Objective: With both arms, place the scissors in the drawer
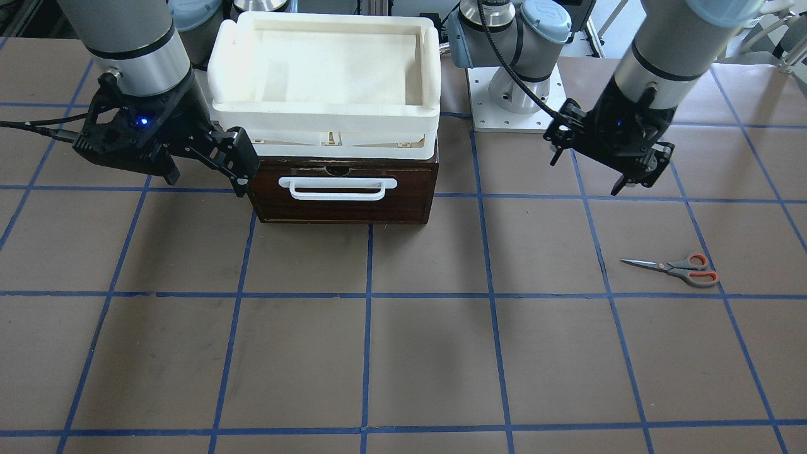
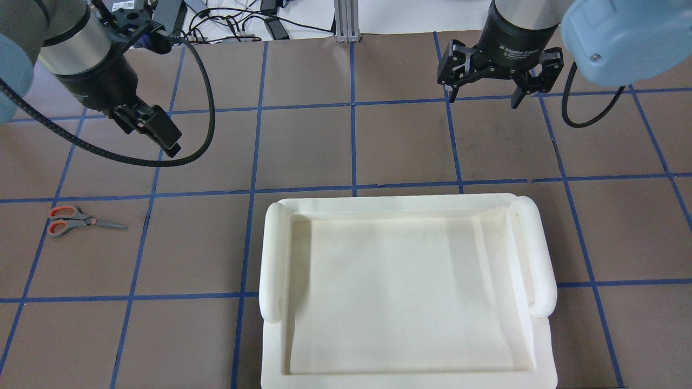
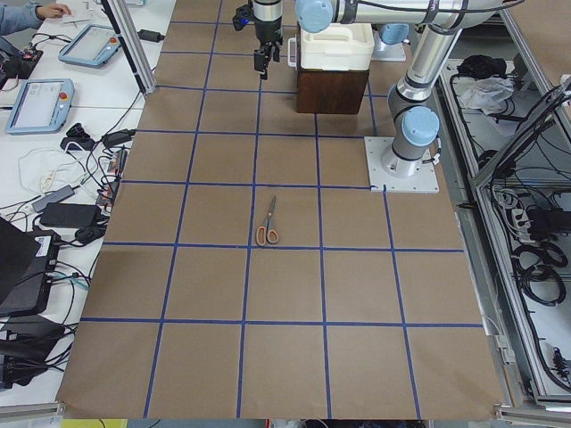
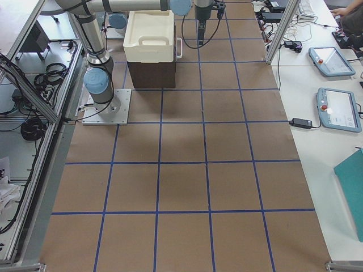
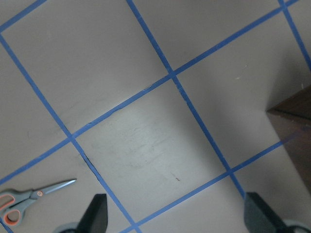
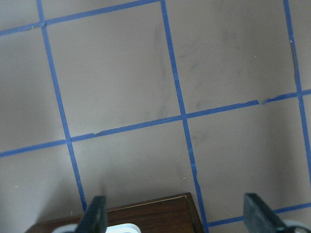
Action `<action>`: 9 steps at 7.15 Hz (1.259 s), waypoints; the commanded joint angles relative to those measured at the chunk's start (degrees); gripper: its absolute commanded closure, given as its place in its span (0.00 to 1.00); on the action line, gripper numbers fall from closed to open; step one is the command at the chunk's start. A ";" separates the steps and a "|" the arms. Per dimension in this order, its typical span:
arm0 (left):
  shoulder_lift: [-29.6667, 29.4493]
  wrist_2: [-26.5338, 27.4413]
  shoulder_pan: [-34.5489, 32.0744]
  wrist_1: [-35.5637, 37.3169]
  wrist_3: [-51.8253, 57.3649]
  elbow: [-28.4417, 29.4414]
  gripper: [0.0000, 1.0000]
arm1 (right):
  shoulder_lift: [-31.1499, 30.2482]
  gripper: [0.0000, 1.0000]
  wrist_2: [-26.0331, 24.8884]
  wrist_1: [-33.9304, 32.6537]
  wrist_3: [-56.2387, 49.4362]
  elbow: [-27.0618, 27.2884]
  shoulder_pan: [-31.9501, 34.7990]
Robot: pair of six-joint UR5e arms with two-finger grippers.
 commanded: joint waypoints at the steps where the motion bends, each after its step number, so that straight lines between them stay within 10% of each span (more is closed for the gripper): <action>1: -0.56 -0.12 15.45 1.57 32.10 -5.90 0.00 | 3.91 0.00 -0.12 -2.24 20.61 -0.71 2.82; 5: -10.39 4.80 23.26 27.69 72.90 -13.72 0.00 | 9.27 0.00 -0.73 -3.31 47.01 -0.80 11.09; 9: -20.41 -0.28 29.99 37.25 98.89 -14.97 0.00 | 12.62 0.00 0.05 -1.21 60.03 -0.72 13.92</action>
